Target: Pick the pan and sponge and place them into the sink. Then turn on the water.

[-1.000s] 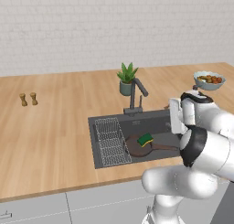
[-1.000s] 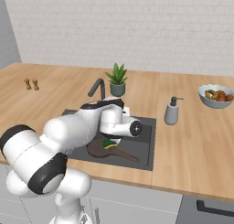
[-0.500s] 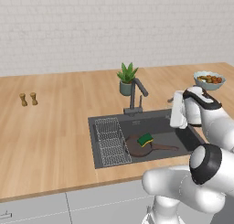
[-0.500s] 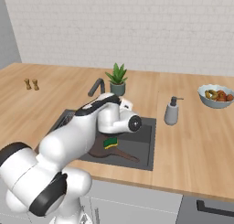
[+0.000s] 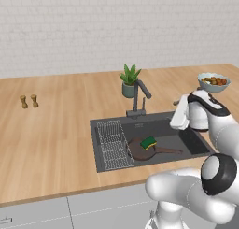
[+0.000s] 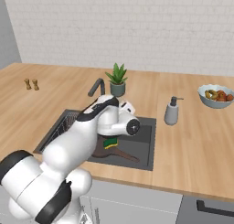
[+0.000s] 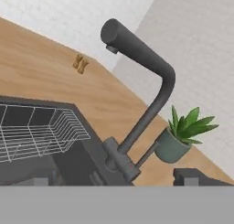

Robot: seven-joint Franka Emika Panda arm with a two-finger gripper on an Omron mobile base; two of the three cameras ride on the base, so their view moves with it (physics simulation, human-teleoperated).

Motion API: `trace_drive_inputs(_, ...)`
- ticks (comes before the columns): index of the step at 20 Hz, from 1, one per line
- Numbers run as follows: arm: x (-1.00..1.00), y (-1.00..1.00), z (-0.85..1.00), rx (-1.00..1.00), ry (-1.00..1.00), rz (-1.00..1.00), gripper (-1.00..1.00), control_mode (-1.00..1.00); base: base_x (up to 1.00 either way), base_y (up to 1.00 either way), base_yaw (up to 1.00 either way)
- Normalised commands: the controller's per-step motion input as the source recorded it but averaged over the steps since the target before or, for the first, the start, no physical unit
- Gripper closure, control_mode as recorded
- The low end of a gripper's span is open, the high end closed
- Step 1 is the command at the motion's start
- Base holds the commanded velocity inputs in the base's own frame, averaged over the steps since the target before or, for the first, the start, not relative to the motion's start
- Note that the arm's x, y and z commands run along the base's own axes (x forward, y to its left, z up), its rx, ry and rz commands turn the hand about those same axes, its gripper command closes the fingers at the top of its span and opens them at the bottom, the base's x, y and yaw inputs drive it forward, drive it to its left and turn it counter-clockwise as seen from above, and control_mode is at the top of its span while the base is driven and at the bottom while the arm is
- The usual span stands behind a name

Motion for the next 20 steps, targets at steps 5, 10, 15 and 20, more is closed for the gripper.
trace_drive_inputs(5,0.1,0.0,0.0,0.25,0.21,-0.03,-1.0,-1.0,0.0,0.0,0.0)
trace_drive_inputs(10,0.3,0.0,0.0,0.21,0.22,0.0,-1.0,-1.0,0.0,0.0,0.0)
trace_drive_inputs(15,0.33,0.0,-0.1,0.21,0.1,0.0,-1.0,-1.0,0.0,0.0,0.0)
trace_drive_inputs(20,0.32,0.0,-0.24,0.21,0.05,0.0,-1.0,-1.0,0.0,0.0,0.0)
